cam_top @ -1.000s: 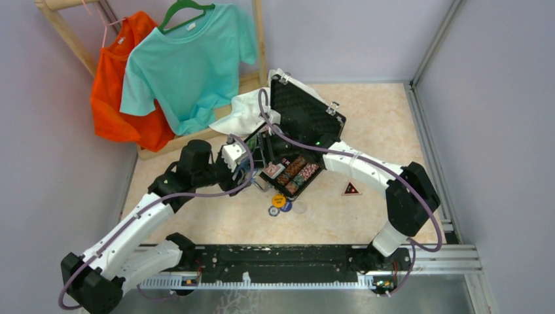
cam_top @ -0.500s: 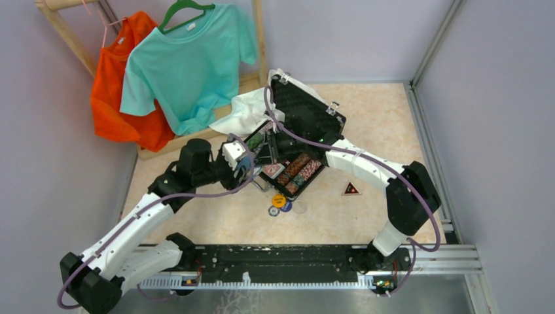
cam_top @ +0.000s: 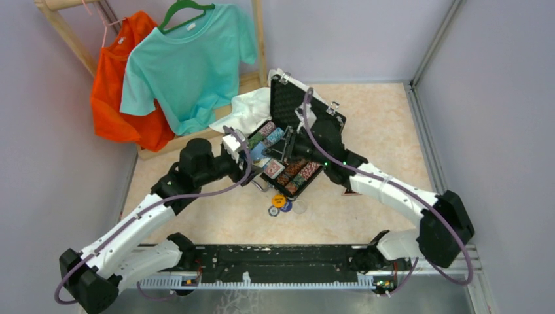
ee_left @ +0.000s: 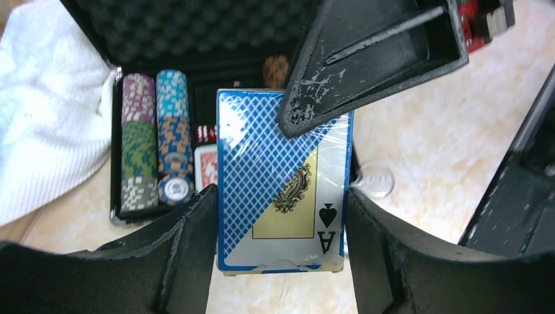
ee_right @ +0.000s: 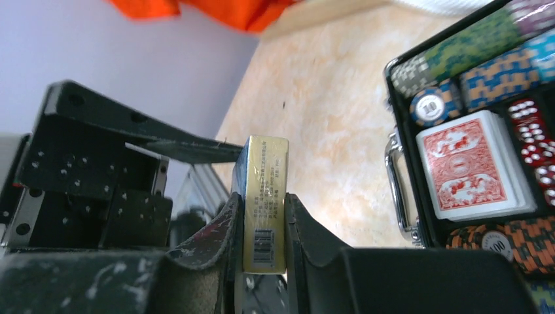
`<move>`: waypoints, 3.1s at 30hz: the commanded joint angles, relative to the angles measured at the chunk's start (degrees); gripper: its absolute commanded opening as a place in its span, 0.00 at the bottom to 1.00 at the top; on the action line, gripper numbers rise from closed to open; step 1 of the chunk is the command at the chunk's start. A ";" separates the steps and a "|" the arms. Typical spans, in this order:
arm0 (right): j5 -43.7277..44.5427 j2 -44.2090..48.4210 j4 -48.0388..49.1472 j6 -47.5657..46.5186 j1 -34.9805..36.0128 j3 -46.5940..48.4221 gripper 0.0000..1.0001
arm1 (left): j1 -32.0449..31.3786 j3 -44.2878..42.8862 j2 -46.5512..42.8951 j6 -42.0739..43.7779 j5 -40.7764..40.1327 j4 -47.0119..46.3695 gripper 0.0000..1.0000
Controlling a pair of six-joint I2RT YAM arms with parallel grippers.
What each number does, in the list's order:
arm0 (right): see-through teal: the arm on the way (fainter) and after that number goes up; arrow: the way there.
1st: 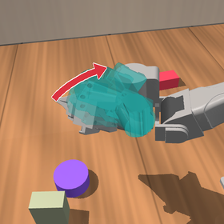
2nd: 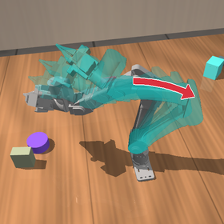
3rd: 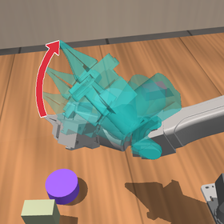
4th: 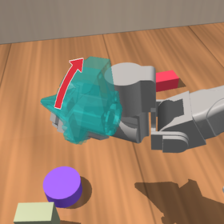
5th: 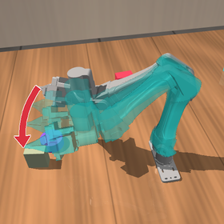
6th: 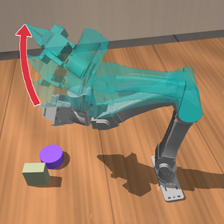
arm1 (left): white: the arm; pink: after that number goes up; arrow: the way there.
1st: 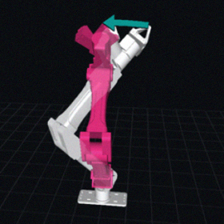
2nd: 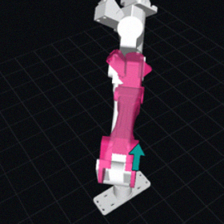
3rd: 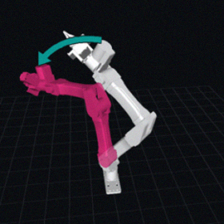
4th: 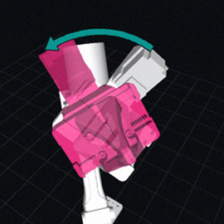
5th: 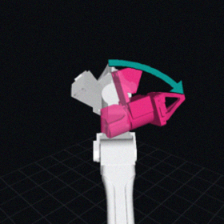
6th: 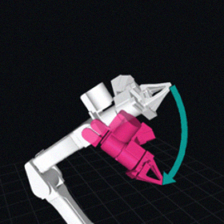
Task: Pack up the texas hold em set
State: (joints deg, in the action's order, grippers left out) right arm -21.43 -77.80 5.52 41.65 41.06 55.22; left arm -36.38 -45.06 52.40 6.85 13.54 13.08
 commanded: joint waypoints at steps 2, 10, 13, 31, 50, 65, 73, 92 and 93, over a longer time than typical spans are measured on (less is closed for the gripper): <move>33.46 10.65 4.20 6.15 -2.06 -10.03 0.00 | 2.37 0.86 -0.55 -12.36 -13.43 -5.89 0.48; 41.50 10.15 9.44 8.58 -2.47 -14.59 0.00 | 2.37 3.62 -1.72 -13.60 -14.56 -7.18 0.48; 38.71 9.89 11.04 9.48 -2.49 -14.93 0.00 | 2.37 4.52 -1.28 -13.90 -13.16 -7.70 0.48; -3.33 11.87 -2.48 5.45 -5.21 -8.78 0.00 | 2.32 7.86 -3.89 -10.86 -10.30 -9.90 0.24; -7.25 9.42 -1.00 6.08 -8.08 -11.16 0.15 | 2.15 8.59 -4.73 -10.00 -7.10 -10.65 0.00; 5.96 21.81 -13.10 -1.33 -11.51 -12.31 0.20 | -0.18 -5.43 23.64 -32.90 -20.95 -18.21 0.00; 5.78 26.97 -16.72 -2.28 -11.70 -13.51 0.20 | -9.70 -32.59 47.96 -43.82 -42.35 -4.76 0.00; 6.73 38.05 -30.02 -7.34 -11.79 -15.41 0.20 | -20.13 -53.41 69.52 -83.53 -74.19 25.40 0.00; 6.71 37.99 -30.15 -7.48 -11.79 -15.34 0.20 | -20.13 -54.01 70.10 -84.21 -74.76 25.87 0.00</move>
State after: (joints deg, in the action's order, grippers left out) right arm -14.46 -40.07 -24.73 35.75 29.82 39.66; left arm -56.40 -94.89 121.56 -68.29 -53.32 33.15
